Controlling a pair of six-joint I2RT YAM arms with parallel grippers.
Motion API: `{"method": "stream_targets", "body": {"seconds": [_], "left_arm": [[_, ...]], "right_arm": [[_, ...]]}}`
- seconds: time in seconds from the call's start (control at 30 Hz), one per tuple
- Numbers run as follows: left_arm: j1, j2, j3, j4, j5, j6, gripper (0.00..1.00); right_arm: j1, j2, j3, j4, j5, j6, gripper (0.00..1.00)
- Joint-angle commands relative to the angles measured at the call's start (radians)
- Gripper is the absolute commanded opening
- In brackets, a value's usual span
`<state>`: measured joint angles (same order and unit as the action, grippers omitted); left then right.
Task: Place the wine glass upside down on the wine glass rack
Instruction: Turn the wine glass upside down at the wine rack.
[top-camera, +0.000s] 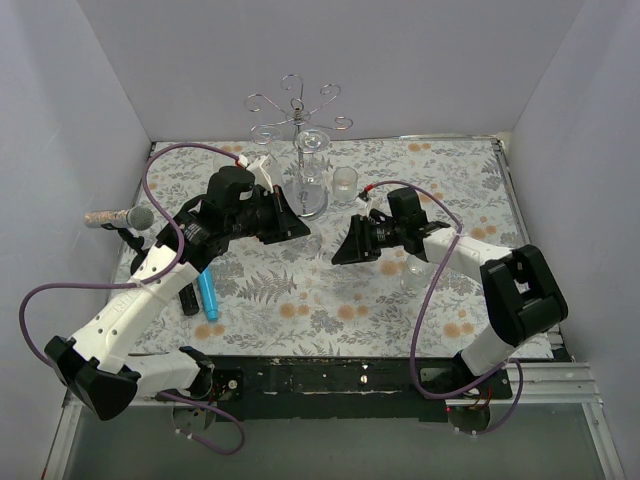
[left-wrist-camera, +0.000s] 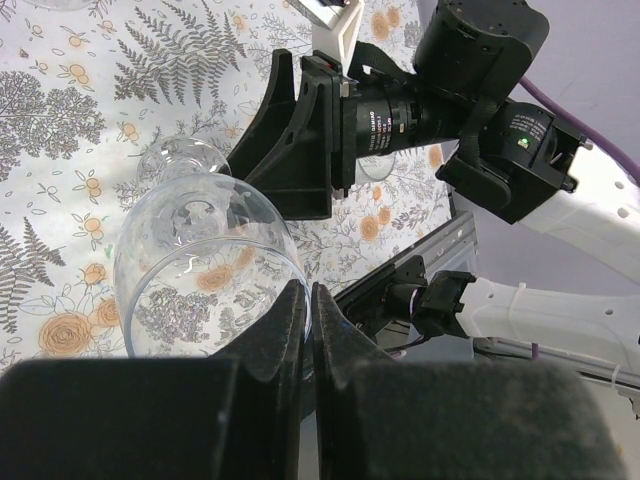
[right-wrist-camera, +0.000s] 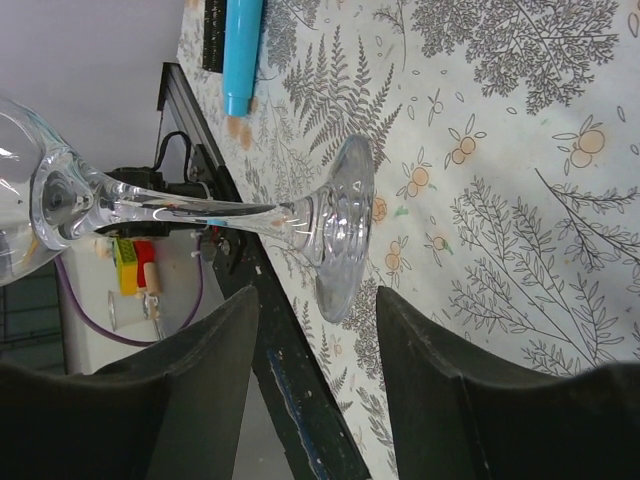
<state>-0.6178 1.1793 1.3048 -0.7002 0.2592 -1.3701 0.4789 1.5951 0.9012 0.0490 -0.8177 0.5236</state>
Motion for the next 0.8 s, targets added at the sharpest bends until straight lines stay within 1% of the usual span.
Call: {"method": "stream_targets", "body": {"seconds": [0.0, 0.27, 0.3, 0.4, 0.5, 0.53, 0.67, 0.7, 0.73, 0.77], "left_arm": [[-0.005, -0.018, 0.044, 0.062, 0.023, -0.003, 0.00], [-0.003, -0.018, 0.037, 0.065, 0.037, -0.006, 0.00], [-0.005, -0.017, 0.037, 0.064, 0.037, -0.006, 0.00], [-0.005, -0.018, 0.031, 0.061, 0.040, -0.006, 0.00], [-0.005, -0.021, 0.024, 0.061, 0.041, -0.007, 0.00], [-0.005, -0.024, 0.022, 0.062, 0.043, -0.007, 0.00], [-0.005, -0.035, 0.019, 0.061, 0.048, -0.007, 0.00], [-0.005, -0.040, 0.016, 0.059, 0.049, -0.007, 0.03], [-0.005, -0.046, 0.017, 0.057, 0.046, -0.007, 0.08], [-0.005, -0.050, 0.014, 0.054, 0.041, -0.007, 0.17]], "right_arm": [[0.004, 0.015, 0.031, 0.091, -0.055, 0.052, 0.57], [0.004, 0.057, 0.038, 0.127, -0.075, 0.087, 0.47], [0.004, 0.058, 0.033, 0.136, -0.077, 0.092, 0.43], [0.003, 0.049, 0.015, 0.164, -0.071, 0.102, 0.24], [0.000, 0.034, -0.005, 0.195, -0.066, 0.107, 0.03], [-0.002, 0.028, -0.013, 0.206, -0.066, 0.111, 0.01], [-0.013, 0.003, -0.027, 0.212, -0.058, 0.101, 0.01], [-0.016, -0.004, -0.030, 0.212, -0.055, 0.095, 0.01], [-0.020, -0.010, -0.036, 0.210, -0.052, 0.092, 0.01], [-0.022, -0.020, -0.039, 0.210, -0.048, 0.082, 0.01]]}}
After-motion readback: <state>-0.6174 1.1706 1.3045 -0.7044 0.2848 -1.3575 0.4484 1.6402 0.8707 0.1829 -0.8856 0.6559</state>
